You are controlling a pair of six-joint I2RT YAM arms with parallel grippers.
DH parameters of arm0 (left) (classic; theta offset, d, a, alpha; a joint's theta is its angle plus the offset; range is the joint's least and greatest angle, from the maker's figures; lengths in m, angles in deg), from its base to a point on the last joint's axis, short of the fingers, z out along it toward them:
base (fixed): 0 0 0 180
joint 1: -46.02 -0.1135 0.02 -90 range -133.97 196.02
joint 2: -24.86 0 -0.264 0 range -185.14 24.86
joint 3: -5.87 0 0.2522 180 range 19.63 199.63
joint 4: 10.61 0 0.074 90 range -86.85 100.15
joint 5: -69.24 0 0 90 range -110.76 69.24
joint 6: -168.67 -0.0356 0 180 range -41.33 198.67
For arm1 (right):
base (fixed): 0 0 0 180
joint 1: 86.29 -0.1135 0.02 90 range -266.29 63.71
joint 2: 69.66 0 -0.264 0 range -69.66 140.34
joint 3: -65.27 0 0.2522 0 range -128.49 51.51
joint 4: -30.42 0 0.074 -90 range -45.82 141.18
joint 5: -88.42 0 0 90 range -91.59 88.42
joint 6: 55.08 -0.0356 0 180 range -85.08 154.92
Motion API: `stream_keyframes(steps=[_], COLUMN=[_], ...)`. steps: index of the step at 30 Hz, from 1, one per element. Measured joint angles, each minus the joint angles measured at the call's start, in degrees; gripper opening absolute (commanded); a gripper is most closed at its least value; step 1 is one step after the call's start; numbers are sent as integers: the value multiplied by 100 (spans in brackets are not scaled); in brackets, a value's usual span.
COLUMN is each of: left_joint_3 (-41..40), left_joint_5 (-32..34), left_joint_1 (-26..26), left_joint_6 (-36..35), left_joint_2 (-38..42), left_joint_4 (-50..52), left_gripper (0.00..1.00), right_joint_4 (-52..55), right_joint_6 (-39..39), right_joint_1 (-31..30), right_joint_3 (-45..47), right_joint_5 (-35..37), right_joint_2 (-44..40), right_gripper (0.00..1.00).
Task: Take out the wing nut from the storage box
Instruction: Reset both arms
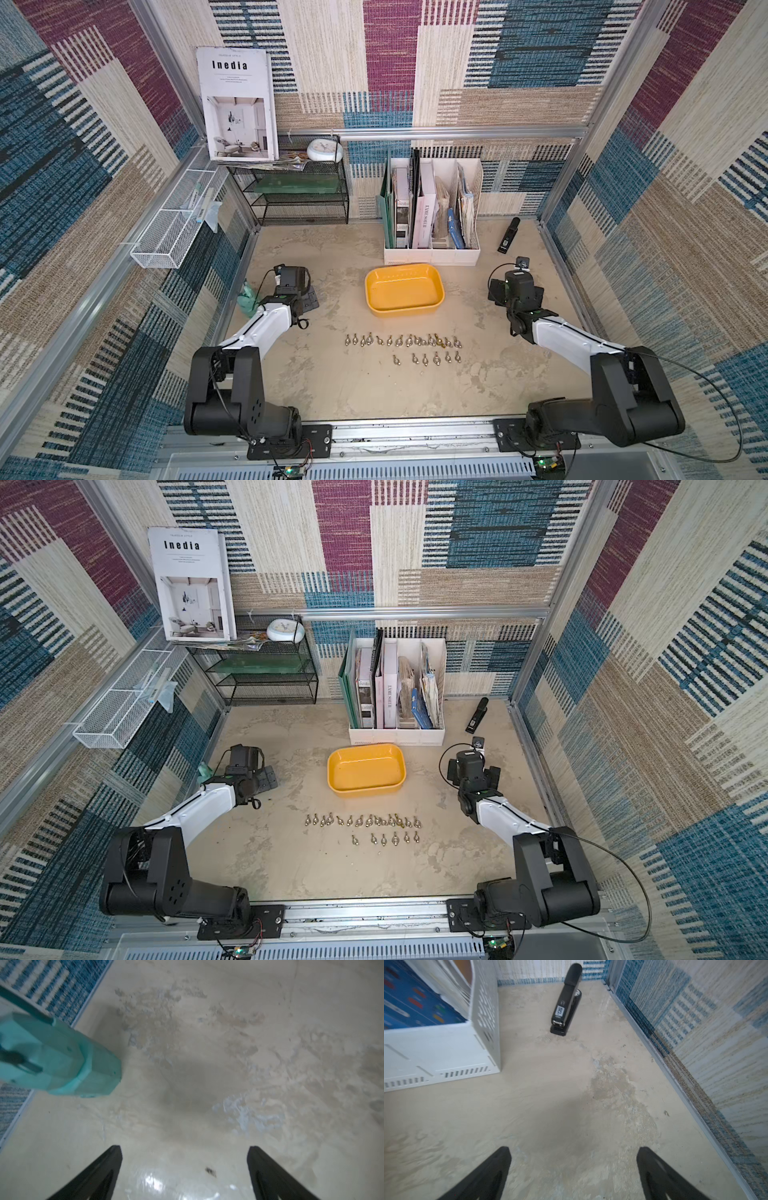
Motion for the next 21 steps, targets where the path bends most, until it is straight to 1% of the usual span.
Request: stream_keyframes(steps=[5,7,10,11,12,13,17,21], left_joint_3=[-188,-354,-588,-636,-691,-767,-1303,-1792], left_joint_5=[-83,-210,-533,-619,-730,-846,-1390,-1744], left_joint_1=[-55,-81,-140,-153,-160,-160,-151,-153], left_joint_6=[-640,-905,-1102,-1176,-1231,-1296,-1547,-1707], left_joint_2=[-573,-616,-608,-599,-570,-531,-299,-216], left_joint_4=[-1104,-1521,-2157,-2306,-2463,-2627,-3351,-4089], left_gripper=[100,99,99,97,97,100,99,99], right_joint_4=[-1287,-1770,-2387,-2577,-2704,-2841,-3692,-4262], right_joint_6=[542,767,994,1051,1091,1110,1121,1106], right_joint_1=[219,258,376,411,446,485,730,787], right_joint_3=[205,380,501,520,542,599,1320,1628], right_joint_5=[-101,-177,-481,-610,-728,-839,-1274,-1626], right_joint_2=[629,802,981,1012,1014,988,667,623], right_gripper=[100,100,100,100,100,100,100,100])
